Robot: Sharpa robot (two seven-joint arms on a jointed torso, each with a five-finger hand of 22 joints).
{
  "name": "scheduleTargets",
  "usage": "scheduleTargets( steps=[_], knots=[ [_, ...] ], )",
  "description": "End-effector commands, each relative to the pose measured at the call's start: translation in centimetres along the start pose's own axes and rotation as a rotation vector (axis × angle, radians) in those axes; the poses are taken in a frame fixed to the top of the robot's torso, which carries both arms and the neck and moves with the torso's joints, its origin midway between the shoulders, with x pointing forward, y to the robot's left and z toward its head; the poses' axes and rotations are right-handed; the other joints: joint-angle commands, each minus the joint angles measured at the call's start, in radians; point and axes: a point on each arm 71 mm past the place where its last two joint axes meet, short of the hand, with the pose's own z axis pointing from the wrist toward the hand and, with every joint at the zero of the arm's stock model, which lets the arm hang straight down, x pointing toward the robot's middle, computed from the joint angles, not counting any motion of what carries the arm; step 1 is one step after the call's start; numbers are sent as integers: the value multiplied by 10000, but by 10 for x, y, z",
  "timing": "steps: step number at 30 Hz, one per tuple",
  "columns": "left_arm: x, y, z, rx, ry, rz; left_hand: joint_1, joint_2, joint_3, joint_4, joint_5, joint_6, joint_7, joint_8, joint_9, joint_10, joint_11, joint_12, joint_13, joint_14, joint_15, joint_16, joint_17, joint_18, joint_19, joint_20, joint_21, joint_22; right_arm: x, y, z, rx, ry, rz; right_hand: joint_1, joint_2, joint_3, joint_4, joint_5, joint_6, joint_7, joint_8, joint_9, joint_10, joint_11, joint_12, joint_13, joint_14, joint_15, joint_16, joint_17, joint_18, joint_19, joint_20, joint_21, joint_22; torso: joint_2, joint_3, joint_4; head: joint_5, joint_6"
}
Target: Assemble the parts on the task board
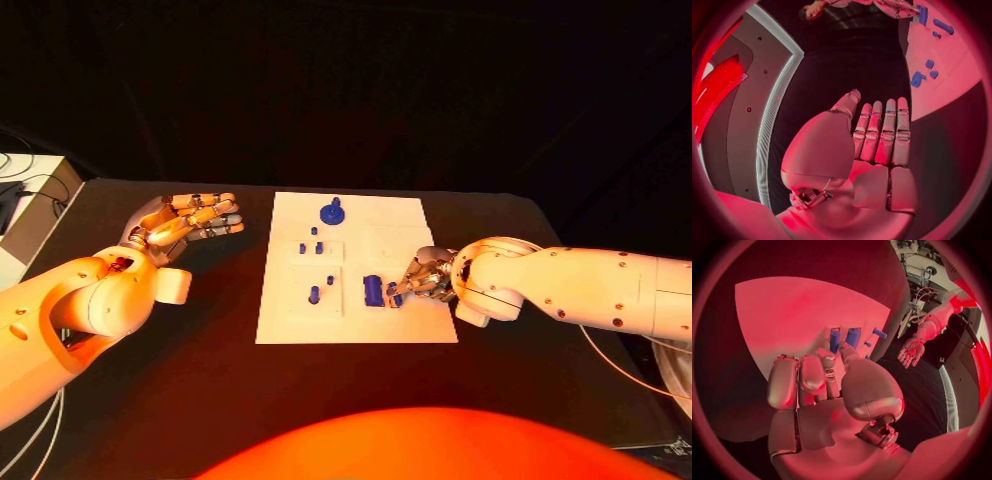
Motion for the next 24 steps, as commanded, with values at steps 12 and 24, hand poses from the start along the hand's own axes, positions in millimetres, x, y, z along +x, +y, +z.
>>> scheduleTargets(
  steps=[12, 24],
  knots=[
    [2, 0, 0, 46, 162, -85, 77, 36, -25, 34, 31, -1, 64, -4, -13, -22, 25, -15, -11, -14, 15, 22, -4, -104, 38, 47, 17, -18, 0, 2, -1, -250, -103, 30, -586, -662, -1792, 653, -309, 148, 6, 14, -5, 49, 27, -6, 26, 19, 13, 46, 25, -94, 786, 25, 56, 1767, -3, -4, 7, -5, 1],
    [2, 0, 0, 27, 166, -87, 79, 37, -35, 37, 28, -13, 67, -3, -12, -31, 30, -13, -11, -27, 20, 20, -5, -105, 30, 52, 12, -21, -2, 1, -2, -369, -199, 90, -464, -558, -2184, 726, -316, 152, 6, 25, 13, 62, 0, 6, 29, 22, 35, 64, 40, -98, 789, 18, 93, 1775, 3, 4, 2, 17, 1]
  ],
)
